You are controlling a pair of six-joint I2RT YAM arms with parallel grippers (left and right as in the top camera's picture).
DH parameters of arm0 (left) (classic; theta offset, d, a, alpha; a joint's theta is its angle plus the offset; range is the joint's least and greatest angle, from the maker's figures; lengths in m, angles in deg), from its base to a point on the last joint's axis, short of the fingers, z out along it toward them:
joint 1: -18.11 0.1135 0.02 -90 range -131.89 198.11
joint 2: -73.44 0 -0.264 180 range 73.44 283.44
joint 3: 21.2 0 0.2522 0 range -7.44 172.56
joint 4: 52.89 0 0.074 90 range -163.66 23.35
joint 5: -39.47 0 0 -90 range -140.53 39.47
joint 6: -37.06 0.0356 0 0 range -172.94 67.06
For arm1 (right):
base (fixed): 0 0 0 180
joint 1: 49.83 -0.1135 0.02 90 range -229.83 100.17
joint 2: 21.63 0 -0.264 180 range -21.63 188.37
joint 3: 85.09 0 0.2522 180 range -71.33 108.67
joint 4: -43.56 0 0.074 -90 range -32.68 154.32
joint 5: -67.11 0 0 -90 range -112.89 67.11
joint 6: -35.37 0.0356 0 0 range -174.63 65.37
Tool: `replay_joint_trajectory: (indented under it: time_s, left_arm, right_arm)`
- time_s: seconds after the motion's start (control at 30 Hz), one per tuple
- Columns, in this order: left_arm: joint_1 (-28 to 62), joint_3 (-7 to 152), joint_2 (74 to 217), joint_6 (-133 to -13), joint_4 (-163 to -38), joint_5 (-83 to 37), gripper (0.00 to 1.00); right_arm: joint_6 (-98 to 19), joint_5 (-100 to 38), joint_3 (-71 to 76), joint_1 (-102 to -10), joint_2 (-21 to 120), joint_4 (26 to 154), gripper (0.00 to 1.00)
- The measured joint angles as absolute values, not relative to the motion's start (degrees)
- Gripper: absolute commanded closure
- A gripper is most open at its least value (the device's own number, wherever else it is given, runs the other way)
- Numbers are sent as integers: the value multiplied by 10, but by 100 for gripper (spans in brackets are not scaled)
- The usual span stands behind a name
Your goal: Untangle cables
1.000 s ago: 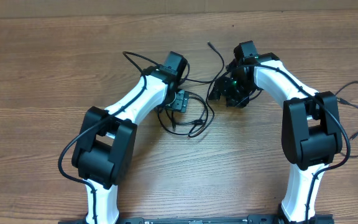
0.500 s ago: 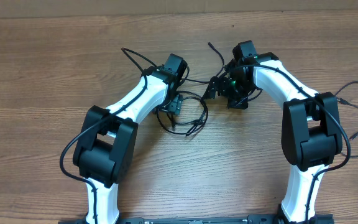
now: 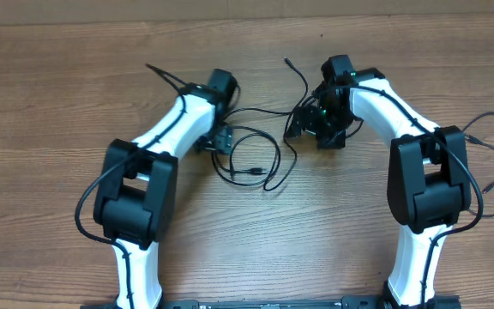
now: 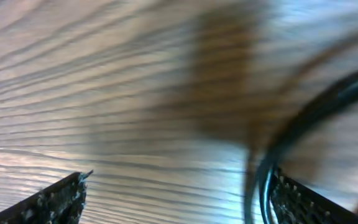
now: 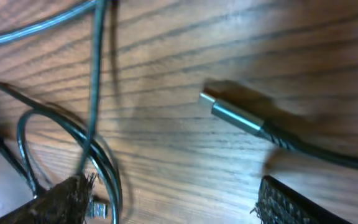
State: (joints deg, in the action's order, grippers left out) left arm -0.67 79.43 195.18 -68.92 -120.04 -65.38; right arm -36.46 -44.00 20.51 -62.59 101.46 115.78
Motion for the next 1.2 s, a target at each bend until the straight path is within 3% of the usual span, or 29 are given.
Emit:
replay_joint_trajectory:
  time_s: [0.2, 0.5, 0.83, 0.87, 0.9, 0.97, 1.2]
  left_arm:
    - [53, 807, 1965, -697, -1214, -587, 0]
    - [98, 812, 1979, -698, -1220, -512, 0]
    - [104, 809, 1979, -700, -1213, -512, 0]
    - [104, 809, 1979, -700, -1213, -512, 0]
    - [104, 809, 1979, -700, -1212, -512, 0]
    - [104, 807, 1978, -700, -1211, -512, 0]
    - [104, 807, 1978, -702, -1211, -512, 0]
  right_arm:
    - [-365, -435, 294, -628, 1017, 1197, 15]
    - [-366, -435, 299, -673, 1017, 1210, 20]
    - [-367, -423, 285, -732, 1017, 1210, 53]
    - [-367, -420, 282, -735, 1017, 1210, 61]
    - [-369, -418, 278, -738, 1017, 1210, 79]
    - [-367, -413, 275, -740, 1017, 1214, 96]
    - [-370, -404, 276, -737, 1017, 1239, 96]
